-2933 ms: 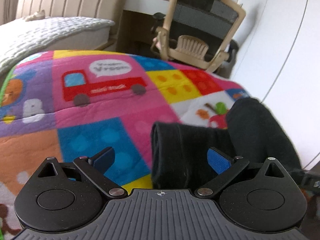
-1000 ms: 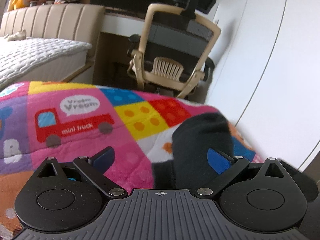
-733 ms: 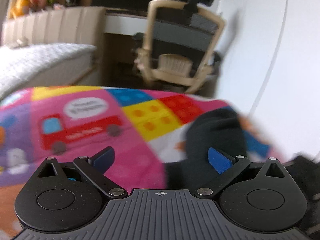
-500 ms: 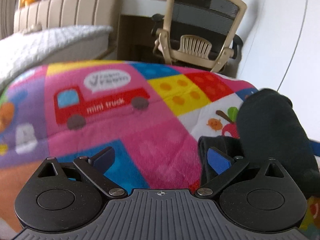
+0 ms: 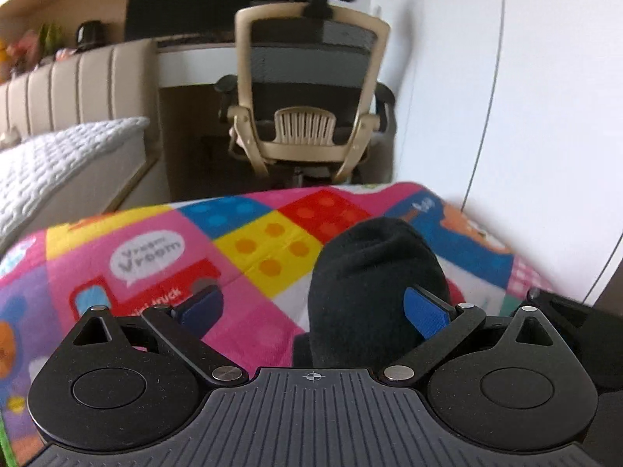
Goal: Fold clothes
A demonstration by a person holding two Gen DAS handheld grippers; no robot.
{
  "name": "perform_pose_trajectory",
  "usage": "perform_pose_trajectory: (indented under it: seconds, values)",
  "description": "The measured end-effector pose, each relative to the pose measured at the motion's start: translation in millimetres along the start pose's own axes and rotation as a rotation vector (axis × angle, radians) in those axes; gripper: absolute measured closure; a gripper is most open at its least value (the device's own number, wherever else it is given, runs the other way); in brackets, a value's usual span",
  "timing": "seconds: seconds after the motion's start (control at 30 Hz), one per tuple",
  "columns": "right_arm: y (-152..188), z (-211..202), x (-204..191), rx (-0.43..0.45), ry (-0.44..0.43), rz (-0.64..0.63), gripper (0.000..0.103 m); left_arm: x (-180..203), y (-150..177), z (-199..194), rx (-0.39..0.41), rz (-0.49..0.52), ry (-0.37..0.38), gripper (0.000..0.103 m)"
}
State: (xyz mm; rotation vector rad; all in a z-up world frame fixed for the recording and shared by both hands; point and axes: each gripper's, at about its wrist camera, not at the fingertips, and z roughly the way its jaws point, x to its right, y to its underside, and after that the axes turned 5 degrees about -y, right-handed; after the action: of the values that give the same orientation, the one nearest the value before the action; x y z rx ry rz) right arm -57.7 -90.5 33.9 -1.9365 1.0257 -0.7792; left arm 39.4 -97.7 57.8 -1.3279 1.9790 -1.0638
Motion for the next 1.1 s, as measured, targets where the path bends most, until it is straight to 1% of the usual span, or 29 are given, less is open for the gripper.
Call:
perform_pose_trajectory:
  seconds: [0.1, 0.33, 0.43, 0.53, 0.67, 0.8, 0.9, 1.0, 1.1]
  values:
    - [1.9, -3.1, 0.9, -0.006, -0.003, 0.008, 0.012, 4.7, 0.3, 4.0, -0.009, 0.018, 0.005, 0.001]
    - [6.7, -10.6, -3.8, -0.010, -0.011, 0.018, 0.011, -3.4, 7.1, 7.1, -0.012, -0.004, -0.031, 0.000]
    - [5.8, -18.1, 8.4, 0.007, -0.052, 0.049, 0.011, -6.9, 10.0, 8.4, -0.014, -0.014, -0.046, 0.000]
    - [10.8, -37.6, 25.1, 0.040, -0.094, 0.108, 0.011, -10.3, 12.8, 9.7, -0.015, -0.023, -0.061, 0.000]
    - [21.8, -59.0, 60.7, 0.095, -0.096, 0.318, 0.011, -27.6, 17.2, 5.9, -0.012, -0.056, -0.111, 0.000]
    - [34.1, -54.7, 92.6, 0.121, -0.113, 0.563, 0.011, -53.7, 26.0, 5.3, -0.040, -0.133, -0.137, 0.000]
    - [41.3, -27.4, 109.2, 0.101, -0.208, 0.730, 0.011, -66.8, 33.0, 7.5, -0.066, -0.170, -0.160, 0.000]
    - [48.7, -5.9, 108.2, 0.072, -0.295, 0.831, 0.011, -76.4, 39.7, 11.3, -0.092, -0.199, -0.174, 0.000]
    - [50.7, 6.8, 105.0, 0.056, -0.359, 0.867, 0.011, -74.9, 40.0, 14.1, -0.099, -0.246, -0.125, 0.000]
